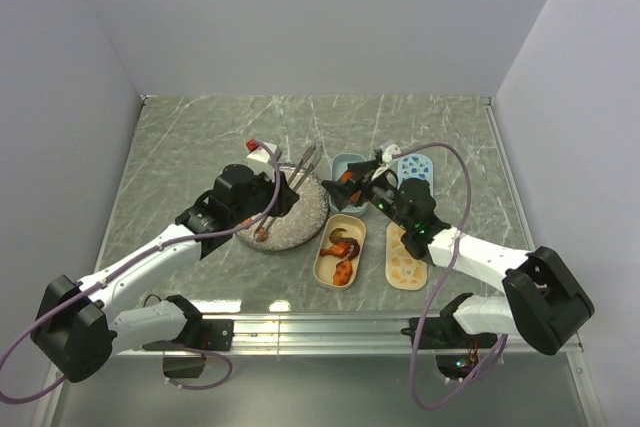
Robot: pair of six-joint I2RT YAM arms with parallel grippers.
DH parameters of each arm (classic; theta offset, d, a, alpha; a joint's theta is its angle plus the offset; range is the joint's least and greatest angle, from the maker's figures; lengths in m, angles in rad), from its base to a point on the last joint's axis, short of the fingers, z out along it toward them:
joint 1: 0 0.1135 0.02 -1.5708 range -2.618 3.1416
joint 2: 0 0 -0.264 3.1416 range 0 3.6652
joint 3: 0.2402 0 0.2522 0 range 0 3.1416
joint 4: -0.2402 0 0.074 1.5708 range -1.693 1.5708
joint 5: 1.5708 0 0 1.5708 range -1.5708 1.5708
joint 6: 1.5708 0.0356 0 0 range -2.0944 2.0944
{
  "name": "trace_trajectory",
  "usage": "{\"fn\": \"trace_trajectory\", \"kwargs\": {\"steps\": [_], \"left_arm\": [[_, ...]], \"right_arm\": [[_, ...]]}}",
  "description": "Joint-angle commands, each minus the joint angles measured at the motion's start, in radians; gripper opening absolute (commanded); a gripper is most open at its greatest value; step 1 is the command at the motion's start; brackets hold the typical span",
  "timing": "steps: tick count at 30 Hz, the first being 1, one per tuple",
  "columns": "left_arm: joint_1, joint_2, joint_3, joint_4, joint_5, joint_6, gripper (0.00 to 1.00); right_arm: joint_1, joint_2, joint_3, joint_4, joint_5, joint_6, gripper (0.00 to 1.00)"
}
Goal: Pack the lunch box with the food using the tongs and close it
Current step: Put down the clamp
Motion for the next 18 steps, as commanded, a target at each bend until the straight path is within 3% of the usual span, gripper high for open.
{"fn": "trace_trajectory", "kwargs": {"steps": [1, 5, 9, 15, 18], "left_arm": [[-0.033, -0.003, 0.014, 0.085, 0.048, 0.078, 0.39], [-0.047, 0.02, 0.064, 0.045, -0.031, 0.144, 0.34], [-0.047, 0.052, 0.119, 0.058, 0.077, 0.206, 0.27], [-0.047, 0.062, 0.119, 0.092, 0.303, 0.218, 0.27], [-0.047, 0.095, 0.147, 0.051, 0.371, 0.238, 0.28]], "right_arm": [[0.033, -0.065, 0.003, 0.024, 0.04, -0.07, 0.95], [0.075, -0.198, -0.082, -0.01, 0.171, -0.283, 0.95], [0.072, -0.254, -0.107, -0.022, 0.189, -0.296, 0.97], [0.072, -0.196, -0.107, 0.043, 0.03, -0.363, 0.98], [0.073, -0.225, -0.086, -0.018, -0.065, -0.439, 0.98]]}}
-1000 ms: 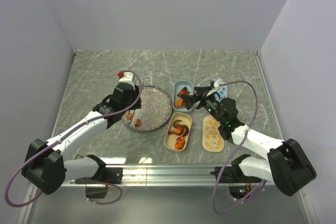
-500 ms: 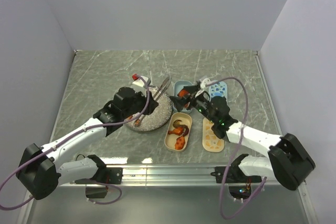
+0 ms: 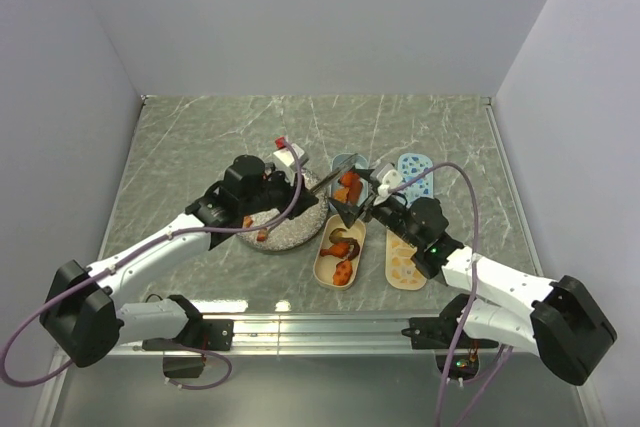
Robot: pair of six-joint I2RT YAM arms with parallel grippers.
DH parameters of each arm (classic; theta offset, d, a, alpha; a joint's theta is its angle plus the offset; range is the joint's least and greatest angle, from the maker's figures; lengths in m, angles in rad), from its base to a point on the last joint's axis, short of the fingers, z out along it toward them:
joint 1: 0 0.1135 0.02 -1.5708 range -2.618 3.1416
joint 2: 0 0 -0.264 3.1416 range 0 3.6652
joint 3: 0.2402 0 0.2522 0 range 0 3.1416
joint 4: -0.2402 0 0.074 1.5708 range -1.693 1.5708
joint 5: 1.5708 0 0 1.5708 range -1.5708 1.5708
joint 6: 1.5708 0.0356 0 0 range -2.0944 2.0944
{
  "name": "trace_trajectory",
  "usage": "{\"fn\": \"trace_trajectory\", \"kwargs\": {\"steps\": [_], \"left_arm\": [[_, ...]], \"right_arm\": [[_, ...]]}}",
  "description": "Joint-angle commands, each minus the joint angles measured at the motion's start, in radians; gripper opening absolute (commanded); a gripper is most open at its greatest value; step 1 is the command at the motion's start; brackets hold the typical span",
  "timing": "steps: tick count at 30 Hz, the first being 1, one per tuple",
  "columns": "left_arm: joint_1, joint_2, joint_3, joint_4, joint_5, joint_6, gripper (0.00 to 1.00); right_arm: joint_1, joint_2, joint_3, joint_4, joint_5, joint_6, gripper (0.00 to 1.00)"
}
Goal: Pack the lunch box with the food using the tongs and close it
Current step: Put down the clamp
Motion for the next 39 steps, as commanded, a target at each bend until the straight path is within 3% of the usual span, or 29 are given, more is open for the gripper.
{"fn": "trace_trajectory", "kwargs": {"steps": [1, 6, 11, 18, 28, 39], "left_arm": [[-0.003, 0.027, 0.067, 0.008, 0.131, 0.042, 0.28], [-0.003, 0.009, 0.055, 0.0, 0.162, 0.065, 0.28], [-0.003, -0.016, 0.057, -0.053, 0.162, 0.088, 0.29], [-0.003, 0.012, 0.089, -0.112, 0.175, 0.12, 0.31], [-0.004, -0.001, 0.144, -0.219, 0.172, 0.223, 0.35], [-0.003, 0.131, 0.327, -0.432, 0.134, 0.427, 0.31]], "right_arm": [[0.0, -0.042, 0.028, -0.023, -0.111, -0.113, 0.98], [0.0, -0.105, 0.012, -0.034, -0.072, -0.173, 0.99], [0.0, -0.132, 0.065, -0.148, -0.081, -0.253, 1.0], [0.0, -0.014, 0.252, -0.389, -0.124, -0.329, 1.0], [-0.043, 0.141, 0.453, -0.691, -0.393, -0.386, 0.99], [-0.045, 0.182, 0.498, -0.778, -0.565, -0.428, 0.97]]}}
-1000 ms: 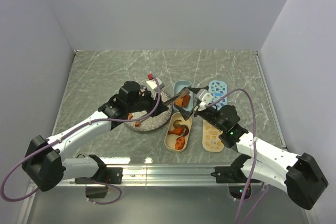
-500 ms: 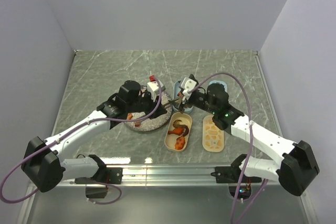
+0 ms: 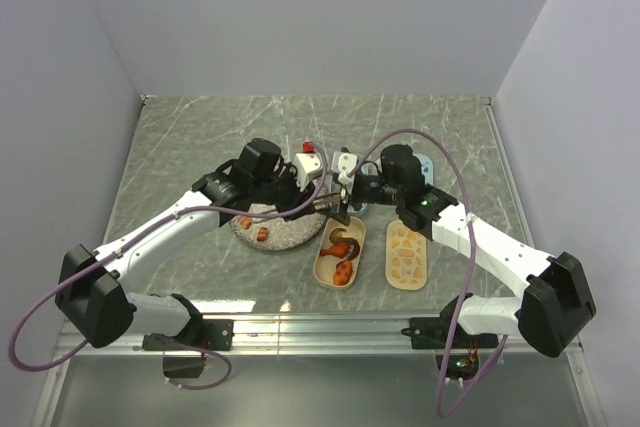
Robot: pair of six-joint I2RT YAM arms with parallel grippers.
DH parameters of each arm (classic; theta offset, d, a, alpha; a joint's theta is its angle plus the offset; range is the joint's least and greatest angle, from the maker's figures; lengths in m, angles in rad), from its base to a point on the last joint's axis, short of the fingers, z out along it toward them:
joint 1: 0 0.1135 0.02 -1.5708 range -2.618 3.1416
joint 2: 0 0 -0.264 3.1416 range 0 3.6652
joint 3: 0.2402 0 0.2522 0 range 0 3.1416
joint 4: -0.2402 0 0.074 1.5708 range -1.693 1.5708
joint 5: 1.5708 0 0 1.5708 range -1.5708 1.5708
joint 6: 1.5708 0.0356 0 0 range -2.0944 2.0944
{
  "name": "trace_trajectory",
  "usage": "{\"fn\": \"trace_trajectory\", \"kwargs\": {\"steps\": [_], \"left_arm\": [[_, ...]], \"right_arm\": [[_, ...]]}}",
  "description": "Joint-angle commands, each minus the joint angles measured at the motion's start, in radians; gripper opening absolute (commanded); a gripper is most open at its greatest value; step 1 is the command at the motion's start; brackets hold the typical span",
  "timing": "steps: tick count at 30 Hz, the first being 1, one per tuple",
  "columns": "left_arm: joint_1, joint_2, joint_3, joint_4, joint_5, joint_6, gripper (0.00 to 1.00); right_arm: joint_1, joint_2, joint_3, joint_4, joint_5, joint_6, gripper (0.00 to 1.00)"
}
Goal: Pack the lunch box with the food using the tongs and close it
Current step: Put down the clamp
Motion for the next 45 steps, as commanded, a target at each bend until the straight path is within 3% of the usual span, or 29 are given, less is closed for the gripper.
{"fn": "trace_trajectory", "kwargs": {"steps": [1, 4, 10, 26, 39, 45], "left_arm": [[0.003, 0.015, 0.087, -0.013, -0.025, 0.087, 0.31], [0.003, 0.038, 0.124, -0.042, -0.061, 0.1, 0.3], [0.003, 0.03, 0.158, -0.062, -0.068, 0.114, 0.3], [-0.017, -0.048, 0.119, -0.059, -0.025, 0.111, 0.3], [-0.023, -0.095, 0.125, -0.064, 0.021, 0.149, 0.3], [-0.023, -0.072, 0.173, -0.088, -0.025, 0.169, 0.29]], "right_arm": [[-0.004, 0.001, 0.026, -0.072, -0.115, -0.03, 0.97], [-0.003, 0.007, 0.037, -0.124, -0.186, -0.05, 0.96], [-0.004, 0.037, 0.048, -0.126, -0.162, -0.035, 0.93], [-0.004, 0.099, 0.039, -0.012, 0.058, 0.042, 0.85], [-0.003, 0.226, 0.147, -0.154, -0.011, 0.007, 0.75], [0.002, 0.222, 0.132, -0.157, -0.057, -0.001, 0.72]]}}
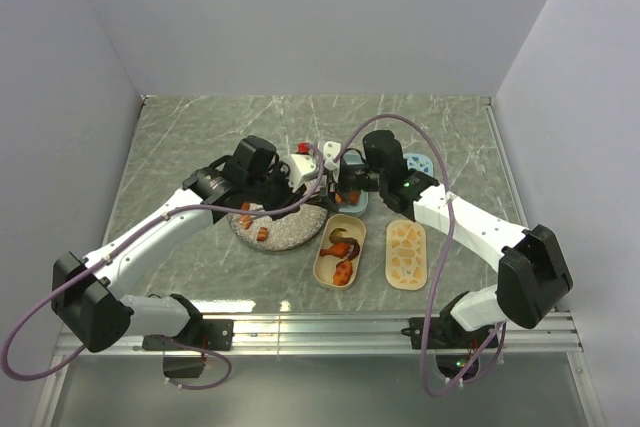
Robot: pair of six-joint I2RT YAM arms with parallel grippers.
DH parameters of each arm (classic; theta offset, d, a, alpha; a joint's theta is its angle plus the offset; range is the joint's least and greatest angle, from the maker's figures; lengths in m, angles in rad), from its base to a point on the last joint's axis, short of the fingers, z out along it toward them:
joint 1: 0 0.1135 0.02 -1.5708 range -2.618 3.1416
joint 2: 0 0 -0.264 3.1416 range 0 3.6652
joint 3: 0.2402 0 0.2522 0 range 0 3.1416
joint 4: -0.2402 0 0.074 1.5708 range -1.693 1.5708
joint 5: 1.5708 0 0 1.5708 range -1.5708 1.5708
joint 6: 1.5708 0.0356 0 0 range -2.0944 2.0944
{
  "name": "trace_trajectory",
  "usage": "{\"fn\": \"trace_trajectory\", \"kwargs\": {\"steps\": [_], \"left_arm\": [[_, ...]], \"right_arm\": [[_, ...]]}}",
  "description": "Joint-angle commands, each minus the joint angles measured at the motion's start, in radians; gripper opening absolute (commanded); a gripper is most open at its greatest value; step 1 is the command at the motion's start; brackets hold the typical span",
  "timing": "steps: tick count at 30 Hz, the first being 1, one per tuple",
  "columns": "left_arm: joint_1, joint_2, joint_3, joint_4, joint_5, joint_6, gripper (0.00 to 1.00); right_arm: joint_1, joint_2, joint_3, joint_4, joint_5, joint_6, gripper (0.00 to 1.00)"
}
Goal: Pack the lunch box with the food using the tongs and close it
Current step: Put down the clamp
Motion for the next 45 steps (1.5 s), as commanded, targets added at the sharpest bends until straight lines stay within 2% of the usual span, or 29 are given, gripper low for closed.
{"fn": "trace_trajectory", "kwargs": {"steps": [1, 8, 13, 18, 20, 27, 31, 32, 35, 39, 45], "left_arm": [[-0.033, -0.049, 0.098, 0.11, 0.091, 0.069, 0.29], [-0.031, -0.035, 0.147, 0.085, 0.046, 0.085, 0.28], [-0.002, -0.008, 0.138, 0.104, -0.046, 0.048, 0.28], [0.088, 0.046, 0.103, 0.192, -0.136, -0.053, 0.23], [0.125, 0.066, 0.095, 0.217, -0.126, -0.07, 0.22], [0.274, 0.138, 0.069, 0.301, -0.202, -0.148, 0.25], [0.403, 0.251, 0.057, 0.41, -0.274, -0.217, 0.25], [0.465, 0.277, 0.075, 0.438, -0.281, -0.249, 0.24], [0.552, 0.383, 0.138, 0.45, -0.281, -0.321, 0.22], [0.572, 0.501, 0.195, 0.427, -0.287, -0.326, 0.23], [0.586, 0.658, 0.291, 0.354, -0.403, -0.361, 0.24]], "right_arm": [[0.002, 0.037, -0.012, -0.11, 0.045, -0.004, 0.73], [0.012, 0.041, -0.029, -0.116, 0.023, -0.001, 0.72], [0.022, 0.022, -0.052, -0.075, 0.063, 0.035, 0.73], [0.023, -0.113, -0.186, 0.164, 0.132, 0.129, 0.76], [0.023, -0.165, -0.256, 0.262, 0.163, 0.161, 0.78], [0.02, -0.339, -0.394, 0.426, 0.25, 0.209, 0.82], [0.022, -0.367, -0.442, 0.468, 0.281, 0.221, 0.82], [0.022, -0.379, -0.45, 0.484, 0.289, 0.221, 0.82], [0.022, -0.403, -0.48, 0.515, 0.304, 0.227, 0.82], [0.02, -0.428, -0.505, 0.538, 0.31, 0.23, 0.82], [0.022, -0.434, -0.516, 0.544, 0.301, 0.226, 0.82]]}}
